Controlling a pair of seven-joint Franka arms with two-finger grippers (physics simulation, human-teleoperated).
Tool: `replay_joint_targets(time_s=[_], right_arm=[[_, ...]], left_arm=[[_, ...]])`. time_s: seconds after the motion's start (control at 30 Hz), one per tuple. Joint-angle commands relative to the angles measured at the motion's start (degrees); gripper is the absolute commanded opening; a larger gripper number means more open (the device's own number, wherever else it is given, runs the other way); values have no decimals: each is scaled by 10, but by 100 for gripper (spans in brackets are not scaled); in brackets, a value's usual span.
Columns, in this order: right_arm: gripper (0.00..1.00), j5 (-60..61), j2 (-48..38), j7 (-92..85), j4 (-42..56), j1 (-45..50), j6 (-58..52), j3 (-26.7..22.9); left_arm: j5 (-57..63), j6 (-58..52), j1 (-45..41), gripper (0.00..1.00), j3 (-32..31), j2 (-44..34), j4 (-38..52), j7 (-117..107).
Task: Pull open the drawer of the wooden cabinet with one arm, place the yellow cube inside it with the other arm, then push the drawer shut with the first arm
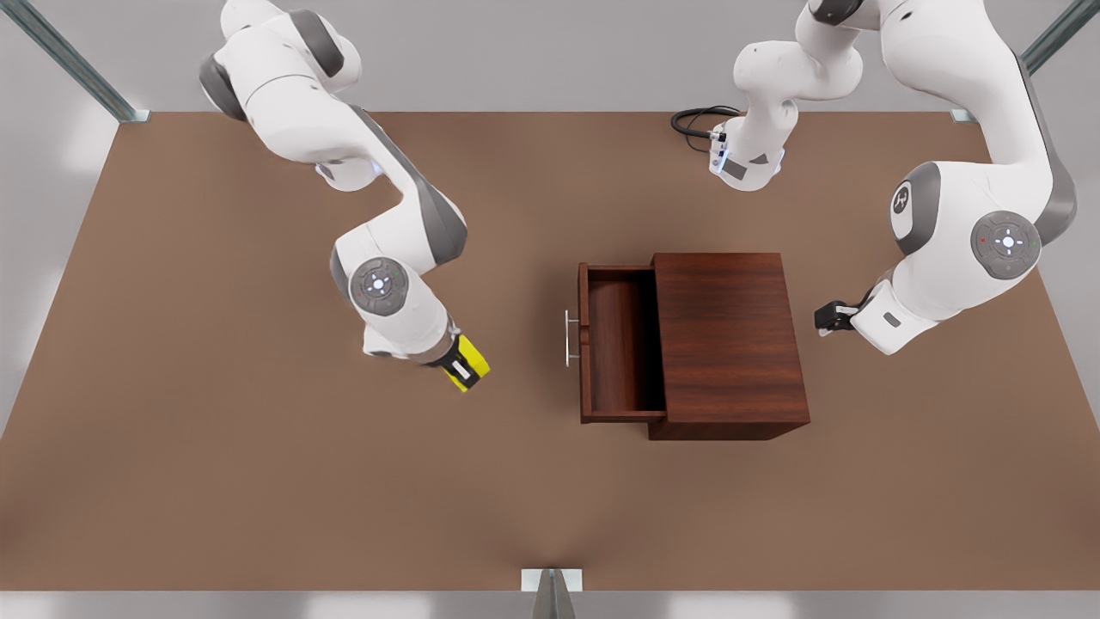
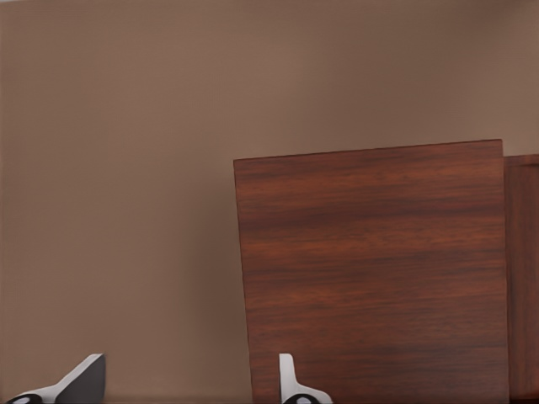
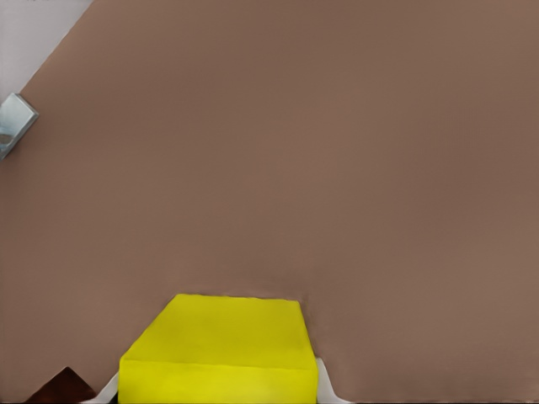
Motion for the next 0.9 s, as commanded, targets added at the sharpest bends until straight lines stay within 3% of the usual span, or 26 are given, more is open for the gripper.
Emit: replay_joint_targets(time_s=[0.0,0.27,0.87], right_arm=[[64,-1,9,407,24,21,-36,-2],[64,-2,65,699,135,91,-35,-23],[65,0,151,802,207,204,44,-24]], left_arm=[[0,-1,0,100,0,0,0,0],[0,0,0,100,0,0,0,0],[16,0,0,100,-2,1,1,-1]])
